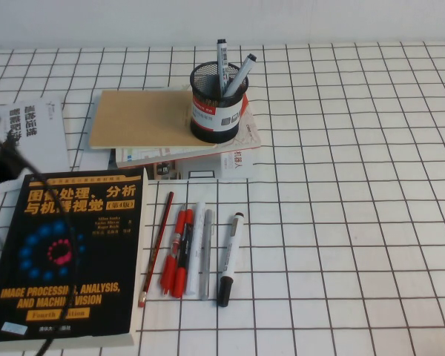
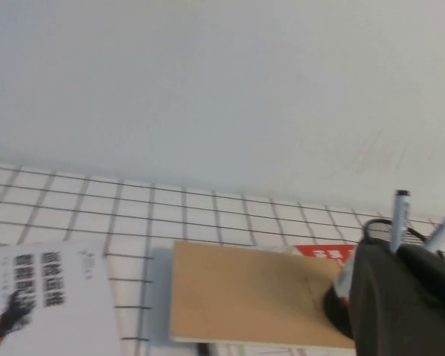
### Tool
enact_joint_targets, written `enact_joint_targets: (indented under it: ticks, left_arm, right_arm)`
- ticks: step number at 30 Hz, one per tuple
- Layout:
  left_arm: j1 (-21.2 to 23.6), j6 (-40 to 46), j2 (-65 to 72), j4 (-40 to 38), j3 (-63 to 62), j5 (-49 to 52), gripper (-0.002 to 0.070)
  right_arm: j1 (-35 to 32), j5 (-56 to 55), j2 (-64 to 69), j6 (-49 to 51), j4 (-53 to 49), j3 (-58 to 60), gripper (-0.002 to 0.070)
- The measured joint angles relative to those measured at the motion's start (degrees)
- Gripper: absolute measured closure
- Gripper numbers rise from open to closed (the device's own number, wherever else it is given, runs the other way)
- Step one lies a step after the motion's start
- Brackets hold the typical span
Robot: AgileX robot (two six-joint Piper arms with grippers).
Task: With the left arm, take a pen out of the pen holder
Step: 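Take a marker out of the pen holder and lay it on the table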
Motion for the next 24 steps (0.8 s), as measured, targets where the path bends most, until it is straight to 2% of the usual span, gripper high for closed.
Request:
enact_joint_targets:
  ticks: [5, 9, 13, 18, 24]
  left_arm:
    - [-7.9, 2.4, 12.8, 0.6, -4.7, -5.8, 0.0677]
    - [-11.5, 6.7, 22.6, 1.8, -10.6, -6.0, 0.0652]
    - [-13.4, 10.5, 30.6, 6.4, -17.7, -5.5, 0.0539]
    - [-15.0, 11.2, 38.9, 12.2, -27.3, -4.1, 0.0357]
    - [-15.9, 11.1, 47.8, 17.6, -36.7, -3.7, 0.0315]
  right_arm:
    - [0.0, 0.0, 0.0, 0.0, 0.0, 0.0, 0.0692]
    - [0.0, 0.0, 0.0, 0.0, 0.0, 0.0, 0.0692]
    - [0.0, 0.0, 0.0, 0.0, 0.0, 0.0, 0.0693]
    - [0.0, 0.0, 0.0, 0.0, 0.0, 0.0, 0.0692]
    - [0.0, 0.0, 0.0, 0.0, 0.0, 0.0, 0.0693]
